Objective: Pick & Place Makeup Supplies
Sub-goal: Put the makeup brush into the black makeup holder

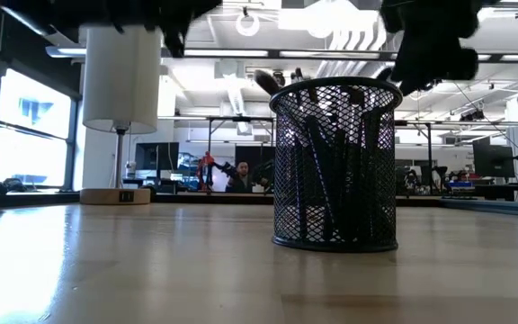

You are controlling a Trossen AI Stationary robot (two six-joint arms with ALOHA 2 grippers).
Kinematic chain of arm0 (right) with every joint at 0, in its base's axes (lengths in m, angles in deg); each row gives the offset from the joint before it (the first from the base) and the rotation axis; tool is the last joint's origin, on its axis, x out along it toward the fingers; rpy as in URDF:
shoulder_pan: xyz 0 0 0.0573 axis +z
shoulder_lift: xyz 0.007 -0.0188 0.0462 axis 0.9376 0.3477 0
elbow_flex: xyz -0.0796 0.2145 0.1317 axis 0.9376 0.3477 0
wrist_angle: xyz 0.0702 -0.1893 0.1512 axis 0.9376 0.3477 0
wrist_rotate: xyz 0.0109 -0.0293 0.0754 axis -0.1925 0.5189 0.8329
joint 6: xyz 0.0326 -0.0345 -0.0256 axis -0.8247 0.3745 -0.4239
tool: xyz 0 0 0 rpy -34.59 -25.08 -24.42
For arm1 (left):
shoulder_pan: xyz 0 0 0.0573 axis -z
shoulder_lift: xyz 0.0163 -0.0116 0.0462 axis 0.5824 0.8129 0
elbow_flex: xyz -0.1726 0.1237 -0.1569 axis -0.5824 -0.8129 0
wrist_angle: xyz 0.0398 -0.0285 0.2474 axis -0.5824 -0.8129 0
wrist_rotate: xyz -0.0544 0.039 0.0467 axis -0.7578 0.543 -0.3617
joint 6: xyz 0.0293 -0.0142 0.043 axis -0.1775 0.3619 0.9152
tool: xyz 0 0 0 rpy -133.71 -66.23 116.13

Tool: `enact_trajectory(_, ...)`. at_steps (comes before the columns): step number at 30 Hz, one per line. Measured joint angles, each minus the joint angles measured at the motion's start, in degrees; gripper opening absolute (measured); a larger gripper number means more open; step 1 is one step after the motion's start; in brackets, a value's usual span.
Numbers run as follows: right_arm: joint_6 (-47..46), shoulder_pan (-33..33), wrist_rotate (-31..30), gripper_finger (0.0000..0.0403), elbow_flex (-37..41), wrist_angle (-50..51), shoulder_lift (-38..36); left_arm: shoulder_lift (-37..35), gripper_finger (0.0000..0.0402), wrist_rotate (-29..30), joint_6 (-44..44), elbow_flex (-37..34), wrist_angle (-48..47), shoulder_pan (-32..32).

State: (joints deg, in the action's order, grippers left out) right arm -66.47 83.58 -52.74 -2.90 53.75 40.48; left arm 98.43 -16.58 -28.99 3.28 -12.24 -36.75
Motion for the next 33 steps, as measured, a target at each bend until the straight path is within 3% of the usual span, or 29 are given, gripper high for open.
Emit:
enact_trajectory(4, -0.1, 4.8, -3.6, 0.0114, 14.7, -24.2, -7.4, 4.8, 0.0030, 10.4, -2.0, -2.3, 12.5, 8.6)
enact_trajectory(8, 7.8, 6.7, -3.6, 0.0095, 25.7, -45.4, -10.2, 12.4, 0.0030, 18.2, -1.5, -1.2, 21.5, 16.2)
enact_trajectory(12, 16.2, 7.5, -0.9, 0.0076, 32.1, -58.9, -10.3, 22.2, 0.0030, 21.6, -0.3, 1.4, 27.8, 21.1)
enact_trajectory(19, 17.6, 7.5, 6.3, 0.0056, 34.3, -61.0, -11.0, 38.1, 0.0030, 22.1, 2.6, 12.7, 36.1, 23.8)
enact_trajectory(24, 14.6, 7.6, 12.9, 0.0040, 34.3, -60.9, -11.7, 46.8, 0.0030, 17.6, 3.2, 22.2, 35.5, 23.6)
enact_trajectory(30, 11.1, 8.3, 16.3, 0.0022, 34.3, -60.6, -13.1, 55.5, 0.0032, 16.4, 4.1, 29.5, 34.7, 23.6)
enact_trajectory(33, 11.1, 10.3, 15.9, 0.0013, 34.3, -60.5, -14.3, 56.5, 0.0049, 16.6, 4.3, 30.1, 32.6, 23.6)
